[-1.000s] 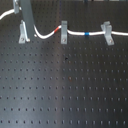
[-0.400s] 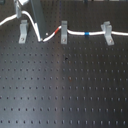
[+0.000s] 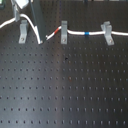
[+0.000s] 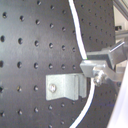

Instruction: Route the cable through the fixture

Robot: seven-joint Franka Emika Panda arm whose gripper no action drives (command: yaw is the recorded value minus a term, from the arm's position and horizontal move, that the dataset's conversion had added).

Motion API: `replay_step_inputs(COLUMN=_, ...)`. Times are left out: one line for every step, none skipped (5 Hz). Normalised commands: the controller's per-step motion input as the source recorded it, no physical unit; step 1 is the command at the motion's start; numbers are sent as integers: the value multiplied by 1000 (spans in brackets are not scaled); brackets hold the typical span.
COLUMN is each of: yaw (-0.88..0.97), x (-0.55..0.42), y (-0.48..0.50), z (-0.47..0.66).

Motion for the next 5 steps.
replay_step_inputs(yaw=0, x=-259, y=-65, z=263)
replay_step_inputs(yaw=0, x=-327, y=99, z=179)
replay_step_inputs(yaw=-29, x=-272, y=147, z=221)
replay_step_inputs(yaw=-46, x=-43, y=-1, z=193)
replay_step_inputs(yaw=-51, x=-89, y=34, z=339)
